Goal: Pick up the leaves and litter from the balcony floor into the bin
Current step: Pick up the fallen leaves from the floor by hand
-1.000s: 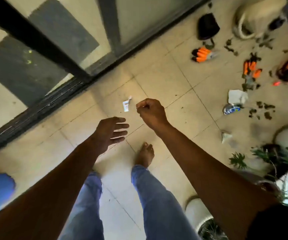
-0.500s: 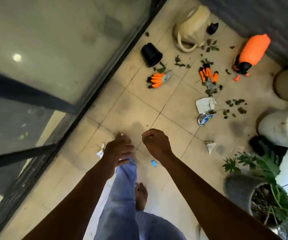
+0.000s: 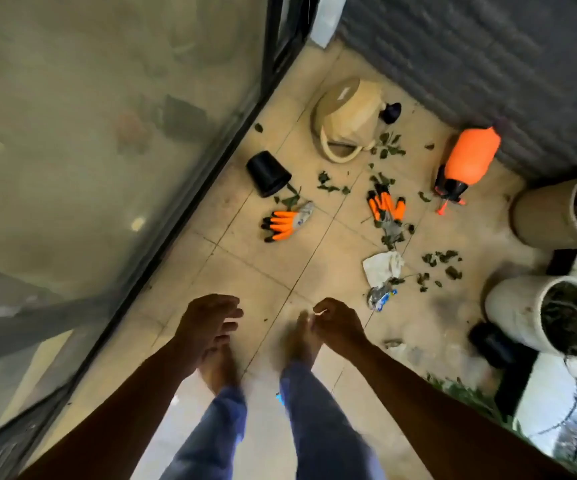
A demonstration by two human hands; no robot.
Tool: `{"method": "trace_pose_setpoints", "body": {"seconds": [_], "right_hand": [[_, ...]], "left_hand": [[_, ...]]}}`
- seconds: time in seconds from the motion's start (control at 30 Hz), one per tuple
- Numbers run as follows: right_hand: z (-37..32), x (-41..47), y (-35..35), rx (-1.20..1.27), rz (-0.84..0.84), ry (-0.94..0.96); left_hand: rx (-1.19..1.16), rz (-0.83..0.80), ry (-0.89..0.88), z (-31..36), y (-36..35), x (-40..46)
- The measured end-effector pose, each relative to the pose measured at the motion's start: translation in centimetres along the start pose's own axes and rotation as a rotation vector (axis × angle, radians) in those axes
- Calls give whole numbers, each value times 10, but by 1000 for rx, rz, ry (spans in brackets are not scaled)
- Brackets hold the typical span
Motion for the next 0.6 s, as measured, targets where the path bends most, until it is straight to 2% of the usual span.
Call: {"method": "trace_pose_setpoints", "body": {"seconds": [0.17, 0.33, 0.47, 0.6], "right_hand": [[19, 85, 32, -207, -292, 93], [24, 175, 76, -298, -309, 133], [10, 235, 86, -119, -295, 151], [0, 289, 75, 119, -212, 115]], "left_hand": [[58, 6, 15, 56, -35, 34], [71, 101, 4, 107, -58, 62], [109, 131, -26, 137, -67, 103], [36, 155, 7, 150, -78, 163]]}}
Point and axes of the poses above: each hand's wrist, its own x-axis towards the middle knuckle, its own y-axis out of the back of the hand, z = x × y, the point moved 7 cm from there along x, towards the middle knuckle, and after that the axes turned 14 degrees about y, right-handed, at the moved point
